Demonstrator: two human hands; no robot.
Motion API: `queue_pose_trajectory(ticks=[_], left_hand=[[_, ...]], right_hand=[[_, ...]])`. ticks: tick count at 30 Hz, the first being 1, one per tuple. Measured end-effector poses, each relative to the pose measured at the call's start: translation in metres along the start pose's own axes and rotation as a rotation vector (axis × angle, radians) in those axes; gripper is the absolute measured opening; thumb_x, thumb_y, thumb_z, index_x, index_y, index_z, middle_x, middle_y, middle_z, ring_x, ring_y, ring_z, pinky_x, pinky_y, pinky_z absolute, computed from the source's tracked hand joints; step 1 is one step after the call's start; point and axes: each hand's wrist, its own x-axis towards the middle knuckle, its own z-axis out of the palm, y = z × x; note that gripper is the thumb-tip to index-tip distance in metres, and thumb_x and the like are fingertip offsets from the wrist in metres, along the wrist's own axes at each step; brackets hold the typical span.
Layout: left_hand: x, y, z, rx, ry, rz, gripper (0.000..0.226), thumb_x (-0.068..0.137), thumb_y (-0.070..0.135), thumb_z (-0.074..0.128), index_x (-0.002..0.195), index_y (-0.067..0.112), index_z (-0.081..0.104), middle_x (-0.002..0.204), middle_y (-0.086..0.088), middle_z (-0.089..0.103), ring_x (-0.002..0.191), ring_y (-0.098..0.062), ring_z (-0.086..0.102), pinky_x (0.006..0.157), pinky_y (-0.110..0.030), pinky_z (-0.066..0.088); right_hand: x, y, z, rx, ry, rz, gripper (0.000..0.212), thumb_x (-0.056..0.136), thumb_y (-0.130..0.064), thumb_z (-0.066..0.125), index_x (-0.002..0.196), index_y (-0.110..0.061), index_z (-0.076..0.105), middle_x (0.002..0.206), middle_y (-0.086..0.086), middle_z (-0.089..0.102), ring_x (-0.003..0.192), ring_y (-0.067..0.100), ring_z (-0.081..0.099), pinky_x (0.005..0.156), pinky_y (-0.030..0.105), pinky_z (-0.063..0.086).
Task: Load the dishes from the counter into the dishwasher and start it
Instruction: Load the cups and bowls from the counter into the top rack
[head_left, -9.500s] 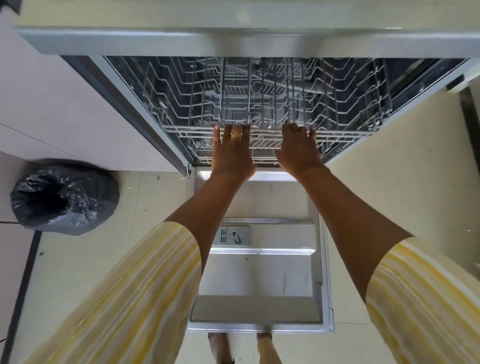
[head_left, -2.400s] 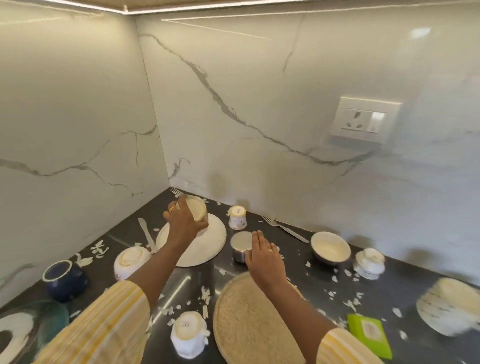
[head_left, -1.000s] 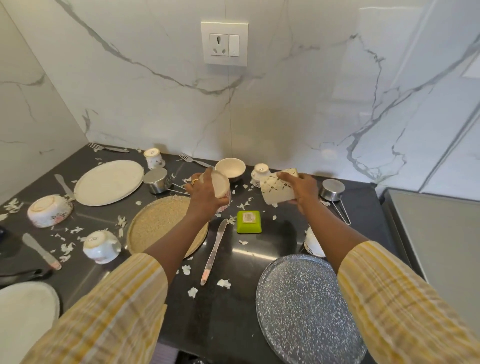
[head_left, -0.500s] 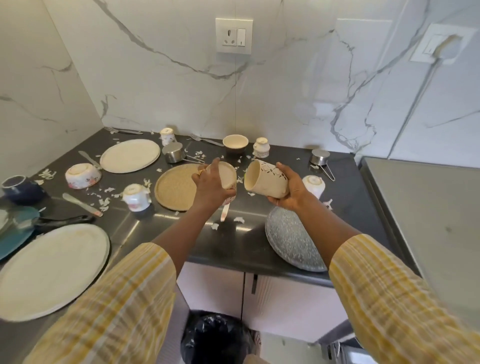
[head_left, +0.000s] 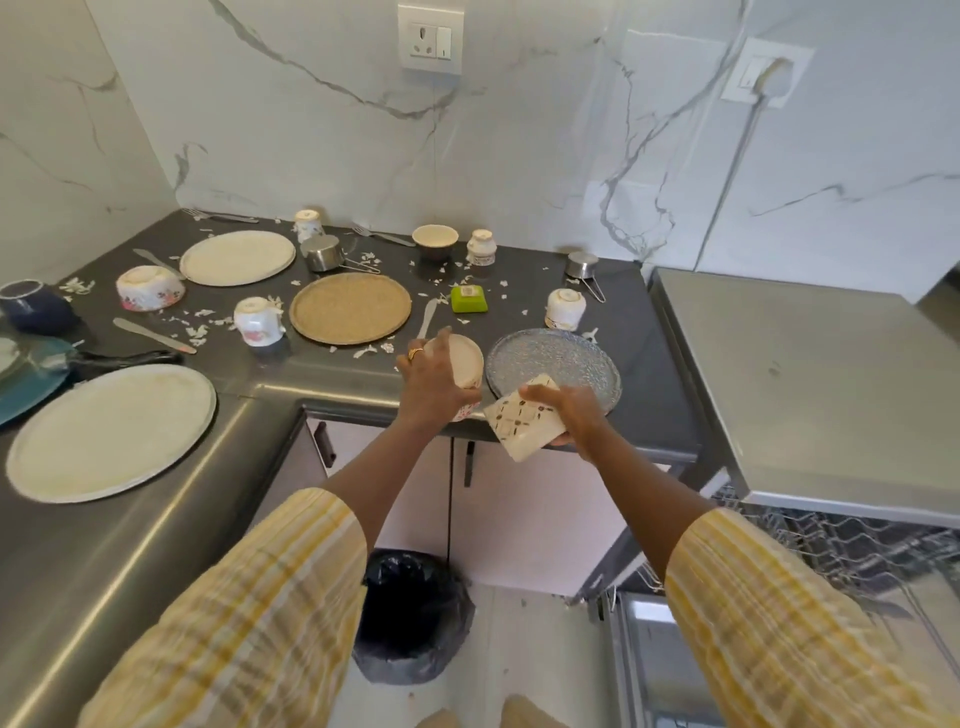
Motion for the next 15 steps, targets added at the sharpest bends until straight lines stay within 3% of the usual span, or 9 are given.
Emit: queue_pose_trajectory(ticks=[2, 5, 9, 12, 15], left_hand=[[-0.014, 0.009, 0.007, -0.018, -0.003, 0.002, 0.093, 0.071, 0.031, 0.077, 0.144, 0.018, 0.022, 0.137, -0.02, 0.034, 0.126, -0.035, 0.026, 0.103, -0.042, 0.024], [-0.036, 0.026, 0.019, -0.039, -0.016, 0.0, 0.091, 0.071, 0.03, 0.077, 0.144, 0.019, 0.023, 0.138, -0.019, 0.032, 0.126, -0.035, 0.025, 0.103, -0.042, 0.025], [-0.07, 0.053, 0.041, -0.076, -0.047, 0.002, 0.091, 0.069, 0.027, 0.079, 0.143, 0.018, 0.026, 0.135, -0.022, 0.033, 0.123, -0.037, 0.026, 0.1, -0.043, 0.029], [-0.099, 0.073, 0.06, -0.057, -0.064, 0.005, 0.092, 0.068, 0.028, 0.079, 0.143, 0.019, 0.026, 0.133, -0.022, 0.035, 0.121, -0.037, 0.027, 0.099, -0.041, 0.027], [-0.131, 0.094, 0.081, -0.043, -0.088, -0.015, 0.092, 0.069, 0.029, 0.078, 0.143, 0.017, 0.026, 0.134, -0.022, 0.034, 0.124, -0.037, 0.027, 0.101, -0.042, 0.027]], right_hand=[[-0.014, 0.012, -0.012, -0.099, 0.017, -0.087, 0.051, 0.07, -0.026, 0.079, 0.114, -0.007, 0.063, 0.083, 0.005, 0.072, 0.07, 0.017, 0.07, 0.056, 0.03, 0.057], [-0.032, 0.029, -0.036, -0.29, 0.055, -0.198, 0.057, 0.071, -0.03, 0.078, 0.121, -0.007, 0.06, 0.097, 0.011, 0.071, 0.081, 0.023, 0.07, 0.072, 0.039, 0.059], [-0.059, 0.054, -0.077, -0.383, 0.065, -0.249, 0.079, 0.068, -0.032, 0.081, 0.134, -0.005, 0.047, 0.101, 0.009, 0.068, 0.083, 0.016, 0.064, 0.057, 0.011, 0.049], [-0.078, 0.077, -0.109, -0.541, 0.059, -0.272, 0.087, 0.068, -0.038, 0.081, 0.138, -0.006, 0.042, 0.121, 0.014, 0.062, 0.101, 0.021, 0.06, 0.082, 0.024, 0.05], [-0.098, 0.103, -0.141, -0.552, 0.044, -0.226, 0.091, 0.069, -0.04, 0.08, 0.142, -0.007, 0.036, 0.125, 0.015, 0.057, 0.104, 0.025, 0.057, 0.083, 0.03, 0.05]])
